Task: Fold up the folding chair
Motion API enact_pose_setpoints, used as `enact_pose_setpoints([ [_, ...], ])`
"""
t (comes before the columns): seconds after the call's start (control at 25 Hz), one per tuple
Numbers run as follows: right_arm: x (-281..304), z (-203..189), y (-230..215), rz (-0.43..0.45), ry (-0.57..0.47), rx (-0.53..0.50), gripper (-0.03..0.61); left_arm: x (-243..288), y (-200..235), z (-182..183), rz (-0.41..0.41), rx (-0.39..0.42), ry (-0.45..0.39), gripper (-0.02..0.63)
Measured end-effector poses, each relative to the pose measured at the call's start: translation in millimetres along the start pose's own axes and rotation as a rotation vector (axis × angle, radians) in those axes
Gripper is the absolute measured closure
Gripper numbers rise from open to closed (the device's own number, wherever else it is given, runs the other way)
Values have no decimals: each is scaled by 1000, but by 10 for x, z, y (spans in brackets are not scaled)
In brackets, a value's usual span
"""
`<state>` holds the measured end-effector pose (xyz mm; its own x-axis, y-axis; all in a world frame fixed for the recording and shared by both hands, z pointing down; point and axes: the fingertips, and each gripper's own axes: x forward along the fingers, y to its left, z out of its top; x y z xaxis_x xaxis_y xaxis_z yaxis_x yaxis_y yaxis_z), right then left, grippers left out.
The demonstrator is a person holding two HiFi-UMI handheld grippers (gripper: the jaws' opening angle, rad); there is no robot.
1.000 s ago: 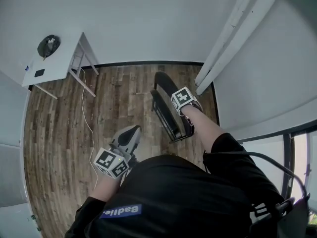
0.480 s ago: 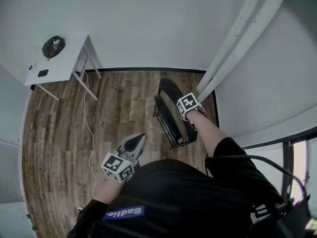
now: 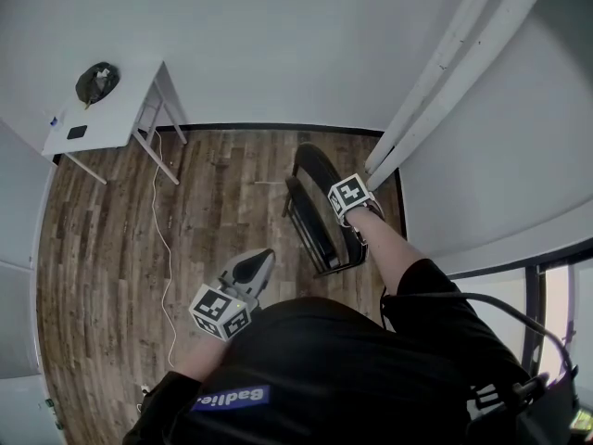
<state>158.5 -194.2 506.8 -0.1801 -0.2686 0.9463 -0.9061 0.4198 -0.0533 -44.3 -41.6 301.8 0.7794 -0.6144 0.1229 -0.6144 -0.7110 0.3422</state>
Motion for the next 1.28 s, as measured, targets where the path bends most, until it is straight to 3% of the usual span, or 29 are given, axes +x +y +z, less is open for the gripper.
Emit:
enact_pose_setpoints([
  [1.28,11,-22,4,-9,3,-5,515,-34,-20,-62,-1,-5,16,609],
])
